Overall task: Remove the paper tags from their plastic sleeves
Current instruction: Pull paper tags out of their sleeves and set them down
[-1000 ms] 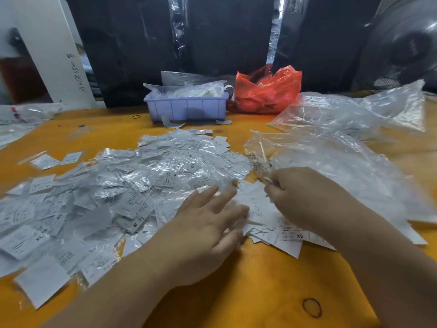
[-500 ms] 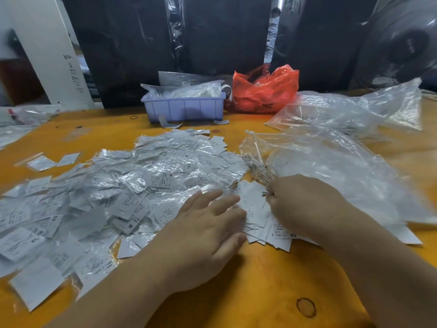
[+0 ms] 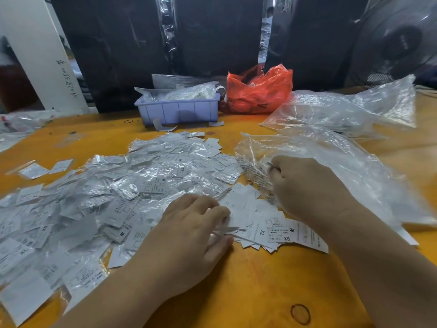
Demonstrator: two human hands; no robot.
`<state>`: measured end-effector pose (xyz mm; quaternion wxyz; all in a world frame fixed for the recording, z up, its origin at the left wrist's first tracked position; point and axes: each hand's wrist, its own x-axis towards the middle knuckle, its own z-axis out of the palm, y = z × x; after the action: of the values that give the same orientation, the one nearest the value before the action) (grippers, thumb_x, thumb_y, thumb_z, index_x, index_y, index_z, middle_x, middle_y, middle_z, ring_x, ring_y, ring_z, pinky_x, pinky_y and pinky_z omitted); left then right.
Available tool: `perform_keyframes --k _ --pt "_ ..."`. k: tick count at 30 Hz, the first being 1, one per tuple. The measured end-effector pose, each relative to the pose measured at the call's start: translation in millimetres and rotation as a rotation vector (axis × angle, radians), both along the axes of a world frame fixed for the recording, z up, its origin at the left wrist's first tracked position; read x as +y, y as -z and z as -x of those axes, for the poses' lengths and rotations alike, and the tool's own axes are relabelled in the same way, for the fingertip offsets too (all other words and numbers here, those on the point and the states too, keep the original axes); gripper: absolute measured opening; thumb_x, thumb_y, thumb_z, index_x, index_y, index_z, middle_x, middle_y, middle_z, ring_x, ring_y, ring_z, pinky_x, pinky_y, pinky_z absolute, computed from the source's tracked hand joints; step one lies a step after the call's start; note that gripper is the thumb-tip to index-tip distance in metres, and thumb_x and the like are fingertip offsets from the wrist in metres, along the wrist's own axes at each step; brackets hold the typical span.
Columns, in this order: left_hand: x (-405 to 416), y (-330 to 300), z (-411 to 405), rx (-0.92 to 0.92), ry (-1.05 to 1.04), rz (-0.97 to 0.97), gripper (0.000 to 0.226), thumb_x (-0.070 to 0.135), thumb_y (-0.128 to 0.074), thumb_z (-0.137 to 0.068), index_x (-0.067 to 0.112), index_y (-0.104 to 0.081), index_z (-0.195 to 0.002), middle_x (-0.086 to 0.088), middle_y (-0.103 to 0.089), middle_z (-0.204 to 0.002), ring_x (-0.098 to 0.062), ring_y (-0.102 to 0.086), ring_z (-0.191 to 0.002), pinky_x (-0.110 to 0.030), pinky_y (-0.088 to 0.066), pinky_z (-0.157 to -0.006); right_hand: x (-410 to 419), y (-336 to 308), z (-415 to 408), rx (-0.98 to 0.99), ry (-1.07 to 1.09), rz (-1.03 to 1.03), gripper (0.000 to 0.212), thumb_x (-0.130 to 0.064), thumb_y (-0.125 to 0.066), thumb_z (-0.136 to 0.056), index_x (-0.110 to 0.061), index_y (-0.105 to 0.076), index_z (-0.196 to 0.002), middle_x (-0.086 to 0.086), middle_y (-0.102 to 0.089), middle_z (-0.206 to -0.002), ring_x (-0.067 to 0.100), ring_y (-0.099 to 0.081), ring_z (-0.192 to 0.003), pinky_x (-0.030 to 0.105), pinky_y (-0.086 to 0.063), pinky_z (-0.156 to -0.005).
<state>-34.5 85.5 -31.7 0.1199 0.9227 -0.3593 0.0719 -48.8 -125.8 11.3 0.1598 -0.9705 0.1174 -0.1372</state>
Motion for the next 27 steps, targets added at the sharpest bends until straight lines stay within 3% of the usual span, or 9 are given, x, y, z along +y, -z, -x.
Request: perform_keyframes --k 5,9,14,18,23,27 --pt "-1.4 -0.6 -0.4 -0.03 0.022 0.055 0.029 0.048 -0.042 -0.097 0.039 -0.056 -0.121 0.021 -0.048 -0.116 -0.006 -0.038 -0.113 -0.028 -0.035 -0.099 -5.8 5.2 -5.6 0.19 0.071 0.072 0.021 -0.024 -0.041 -0.098 -0.024 -0.06 -0.09 -0.001 -0.057 -0.081 0.02 -0.055 -0.073 0.029 -0.039 -0.057" --pt "-2.9 -0.8 1.2 -0.053 0.027 0.102 0.024 0.043 -0.046 -0.093 0.033 -0.065 -0.102 0.02 -0.055 -0.102 -0.008 -0.047 -0.103 -0.028 -0.041 -0.089 -1.6 8.4 -6.3 0.255 0.081 0.068 0.024 -0.014 -0.043 -0.094 -0.021 -0.046 -0.071 -0.001 -0.051 -0.074 0.017 -0.05 -0.065 0.025 -0.032 -0.052" --pt "-2.6 -1.8 3.0 -0.05 0.023 0.133 0.023 0.04 -0.046 -0.09 0.032 -0.067 -0.093 0.019 -0.058 -0.096 -0.007 -0.049 -0.096 -0.026 -0.038 -0.083 1.2 5.9 -2.2 0.18 0.1 0.109 0.026 -0.008 -0.045 -0.09 -0.02 -0.041 -0.067 0.0 -0.047 -0.072 0.018 -0.046 -0.061 0.026 -0.032 -0.05" --pt "-3.2 -4.3 3.7 -0.112 0.009 0.182 0.018 0.03 -0.051 -0.091 0.027 -0.068 -0.086 0.016 -0.061 -0.091 -0.011 -0.054 -0.09 -0.027 -0.039 -0.08 2.9 5.0 -2.6 -0.036 0.036 0.129 0.028 -0.014 -0.043 -0.093 -0.021 -0.038 -0.066 -0.004 -0.043 -0.072 0.021 -0.048 -0.07 0.031 -0.039 -0.058" --pt "-0.7 -5.2 2.0 -0.113 -0.014 0.198 0.016 0.026 -0.053 -0.091 0.025 -0.07 -0.091 0.013 -0.063 -0.093 -0.013 -0.057 -0.091 -0.032 -0.045 -0.081 4.4 6.0 -4.9 -0.204 -0.1 0.069 0.027 -0.014 -0.042 -0.094 -0.023 -0.044 -0.068 -0.006 -0.046 -0.069 0.019 -0.049 -0.067 0.029 -0.031 -0.053" --pt "2.0 -6.7 1.2 -0.094 -0.014 0.209 0.011 0.014 -0.069 -0.087 0.025 -0.069 -0.09 0.013 -0.063 -0.094 -0.012 -0.058 -0.092 -0.033 -0.046 -0.082 3.8 7.7 -6.5 -0.219 -0.12 0.06 0.036 -0.01 -0.046 -0.092 -0.025 -0.035 -0.061 -0.005 -0.044 -0.064 0.015 -0.043 -0.058 0.028 -0.025 -0.049"
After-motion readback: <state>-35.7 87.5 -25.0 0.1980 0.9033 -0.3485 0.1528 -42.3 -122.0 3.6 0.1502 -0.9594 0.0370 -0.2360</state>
